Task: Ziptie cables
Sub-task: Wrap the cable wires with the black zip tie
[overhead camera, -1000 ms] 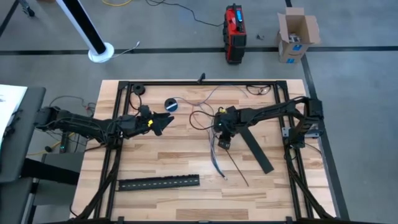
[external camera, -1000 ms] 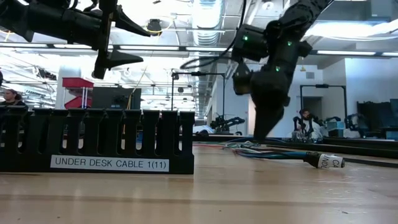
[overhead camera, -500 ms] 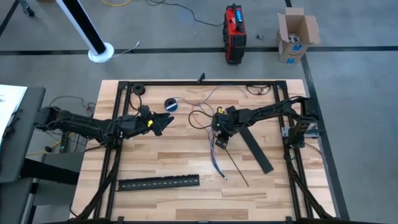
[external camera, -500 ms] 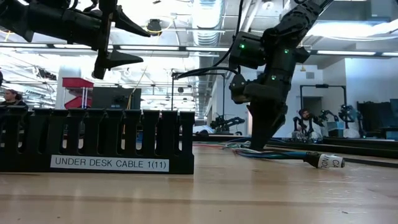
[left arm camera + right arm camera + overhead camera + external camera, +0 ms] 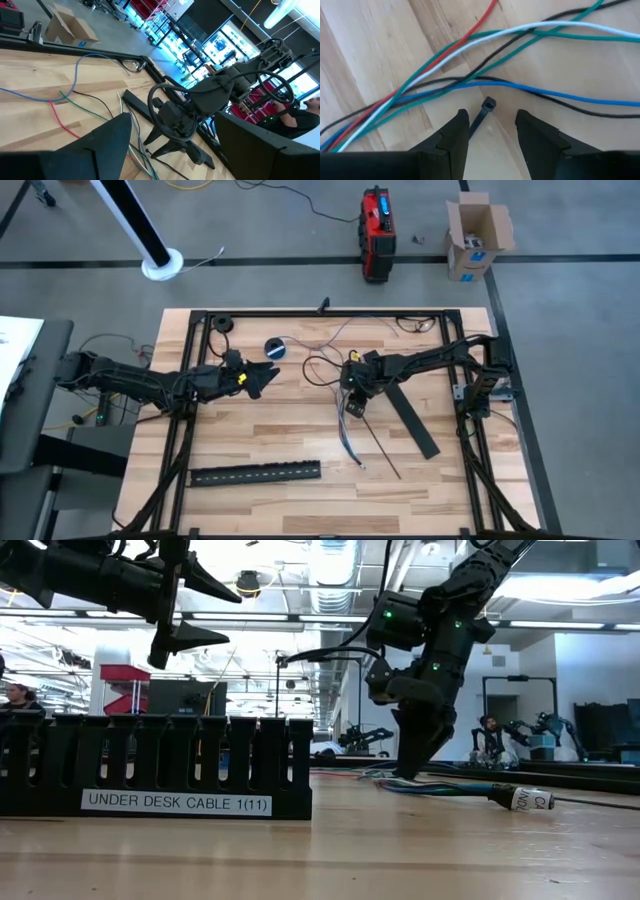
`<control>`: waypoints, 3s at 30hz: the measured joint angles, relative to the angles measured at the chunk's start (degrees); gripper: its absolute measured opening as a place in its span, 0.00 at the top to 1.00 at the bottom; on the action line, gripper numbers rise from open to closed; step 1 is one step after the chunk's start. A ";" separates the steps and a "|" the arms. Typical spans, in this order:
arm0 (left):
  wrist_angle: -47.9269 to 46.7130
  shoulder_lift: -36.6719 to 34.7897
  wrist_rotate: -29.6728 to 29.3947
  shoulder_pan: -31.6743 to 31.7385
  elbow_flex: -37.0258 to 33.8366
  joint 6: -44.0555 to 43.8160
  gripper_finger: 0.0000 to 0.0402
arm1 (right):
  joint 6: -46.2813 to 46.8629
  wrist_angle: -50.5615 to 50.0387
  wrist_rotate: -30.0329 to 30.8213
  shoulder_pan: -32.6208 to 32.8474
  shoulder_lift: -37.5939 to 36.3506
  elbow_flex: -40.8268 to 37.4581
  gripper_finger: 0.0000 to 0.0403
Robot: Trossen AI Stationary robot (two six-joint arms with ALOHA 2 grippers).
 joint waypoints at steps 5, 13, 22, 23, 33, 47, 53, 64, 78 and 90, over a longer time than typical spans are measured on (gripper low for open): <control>0.02 0.00 0.00 0.00 0.00 -0.02 0.31 | -0.63 -1.11 -0.05 -0.32 -0.11 0.02 0.61; 0.04 0.00 0.00 0.00 0.00 -0.02 0.31 | -1.51 -2.94 -0.28 -1.25 -0.55 0.02 0.61; -0.06 0.00 0.00 0.00 0.00 -0.04 0.31 | -2.60 -1.85 -1.07 -2.69 -0.11 0.00 0.61; -0.12 0.00 -0.03 0.00 0.00 -0.03 0.31 | -2.58 -1.78 -1.12 -2.67 -0.11 0.00 0.61; -1.55 0.01 -0.81 0.00 0.00 -0.48 0.31 | -2.58 -1.33 -2.58 -1.49 -0.11 0.00 0.61; -1.49 0.00 -0.96 0.00 0.00 -1.09 0.31 | -2.45 -0.67 -3.19 -1.44 -0.02 0.00 0.61; -1.88 0.02 -0.94 0.00 0.00 -1.09 0.31 | -2.44 1.03 -2.65 -1.95 1.67 0.14 0.61; -1.86 0.00 -0.94 0.02 0.00 -1.10 0.31 | -2.62 1.89 -4.67 -0.72 4.90 0.30 0.73; -1.86 0.02 -1.72 0.04 0.00 -4.01 0.31 | -2.39 3.84 -3.85 -0.61 2.58 0.65 1.00; -0.34 0.02 -1.85 0.04 0.00 -4.55 0.31 | -2.94 -8.89 4.18 -1.86 -11.82 4.15 1.00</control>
